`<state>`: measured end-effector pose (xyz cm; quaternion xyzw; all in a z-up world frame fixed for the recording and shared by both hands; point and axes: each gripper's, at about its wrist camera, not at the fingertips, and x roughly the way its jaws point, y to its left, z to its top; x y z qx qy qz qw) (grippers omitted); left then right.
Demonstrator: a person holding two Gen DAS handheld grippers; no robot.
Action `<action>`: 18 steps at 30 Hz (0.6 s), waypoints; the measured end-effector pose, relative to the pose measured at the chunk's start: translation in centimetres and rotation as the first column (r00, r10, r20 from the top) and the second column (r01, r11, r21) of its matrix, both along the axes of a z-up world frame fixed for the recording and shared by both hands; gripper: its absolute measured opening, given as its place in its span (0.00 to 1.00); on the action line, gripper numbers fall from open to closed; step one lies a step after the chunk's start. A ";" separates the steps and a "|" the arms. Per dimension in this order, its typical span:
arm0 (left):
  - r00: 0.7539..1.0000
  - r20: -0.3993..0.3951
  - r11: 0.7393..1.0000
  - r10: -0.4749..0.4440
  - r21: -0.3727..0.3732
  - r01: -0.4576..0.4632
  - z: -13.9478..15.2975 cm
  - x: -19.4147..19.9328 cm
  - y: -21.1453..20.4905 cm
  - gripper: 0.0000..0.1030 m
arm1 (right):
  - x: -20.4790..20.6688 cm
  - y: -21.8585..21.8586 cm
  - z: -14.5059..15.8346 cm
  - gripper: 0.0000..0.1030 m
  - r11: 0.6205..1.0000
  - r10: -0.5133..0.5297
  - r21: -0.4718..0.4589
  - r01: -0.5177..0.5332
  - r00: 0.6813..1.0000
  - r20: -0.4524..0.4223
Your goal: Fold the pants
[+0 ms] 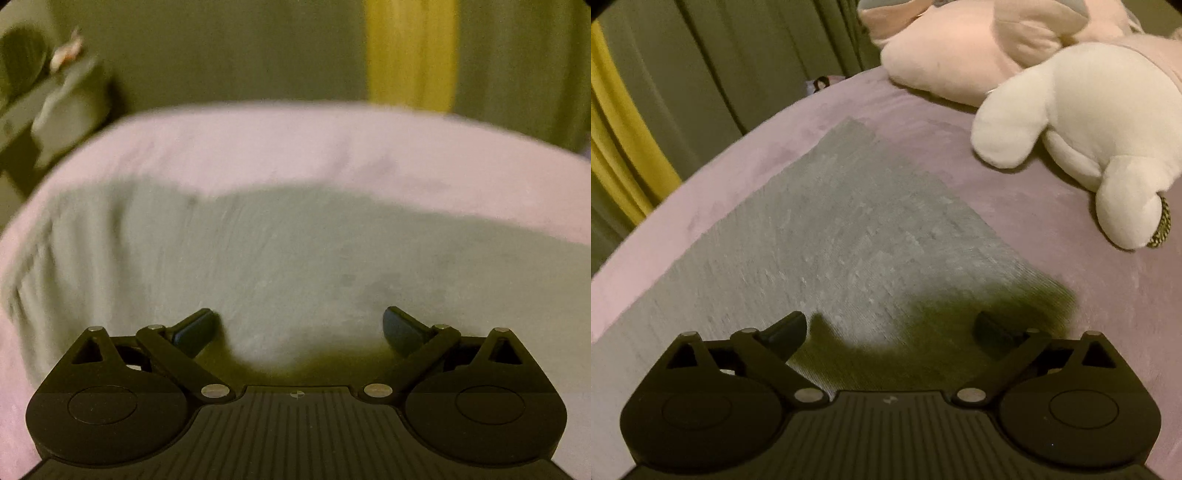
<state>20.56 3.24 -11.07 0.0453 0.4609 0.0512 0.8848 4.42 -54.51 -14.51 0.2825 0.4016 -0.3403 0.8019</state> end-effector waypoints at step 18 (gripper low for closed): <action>0.990 -0.006 0.981 0.142 -0.135 -0.141 1.2 -5.3 10.4 0.94 | 0.2 -0.6 -0.3 0.96 0.999 -0.031 -0.008 0.031 0.999 0.038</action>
